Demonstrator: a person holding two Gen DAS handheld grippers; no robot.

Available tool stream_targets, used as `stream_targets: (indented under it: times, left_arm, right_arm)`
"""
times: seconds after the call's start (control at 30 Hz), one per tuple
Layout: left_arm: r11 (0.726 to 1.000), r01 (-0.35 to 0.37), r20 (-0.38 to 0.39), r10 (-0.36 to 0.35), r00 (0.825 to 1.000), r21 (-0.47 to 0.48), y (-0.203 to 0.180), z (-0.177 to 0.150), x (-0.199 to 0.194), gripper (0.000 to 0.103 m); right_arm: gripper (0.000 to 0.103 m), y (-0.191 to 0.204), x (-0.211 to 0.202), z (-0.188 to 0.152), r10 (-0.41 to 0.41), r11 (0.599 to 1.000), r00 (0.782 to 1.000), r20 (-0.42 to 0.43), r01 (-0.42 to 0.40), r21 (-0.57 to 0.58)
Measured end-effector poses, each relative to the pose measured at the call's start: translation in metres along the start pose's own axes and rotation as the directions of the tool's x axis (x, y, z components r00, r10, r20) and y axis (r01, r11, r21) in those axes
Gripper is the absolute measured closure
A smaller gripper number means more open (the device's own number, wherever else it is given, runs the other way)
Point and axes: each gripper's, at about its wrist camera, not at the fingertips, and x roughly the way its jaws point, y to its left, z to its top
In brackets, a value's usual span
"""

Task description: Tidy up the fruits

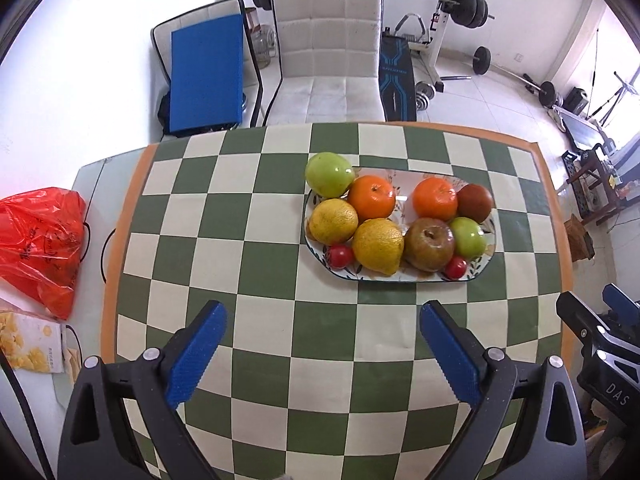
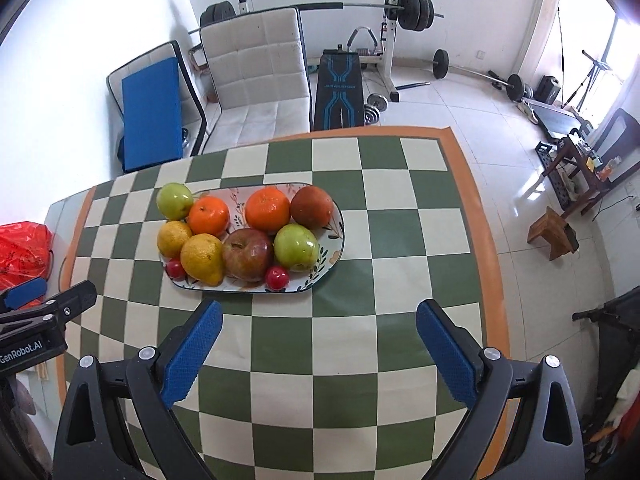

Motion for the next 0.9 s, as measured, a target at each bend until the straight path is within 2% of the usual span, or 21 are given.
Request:
stream_targets:
  times: [0.2, 0.53, 0.9]
  left_arm:
    - [1.0, 0.025, 0.064, -0.025, 0.998, 0.005, -0.003, -0.017, -0.048, 0.004]
    - [0.998, 0.055, 0.188, -0.058, 0.981, 0.021, -0.005, -0.042, -0.137, 0.004]
    - [0.997, 0.053, 0.25, -0.063, 0.966, 0.049, -0.013, -0.072, -0.195, 0.004]
  right_arm:
    - [0.003, 0.003, -0.058, -0.014, 0.02, 1.0, 0.998, 0.063, -0.02, -0.008]
    - [0.003, 0.002, -0.161, -0.035, 0.046, 0.999, 0.984, 0.171, -0.044, -0.015]
    - [0.003, 0.006, -0.248, -0.057, 0.039, 0.999, 0.967, 0.251, -0.03, -0.041]
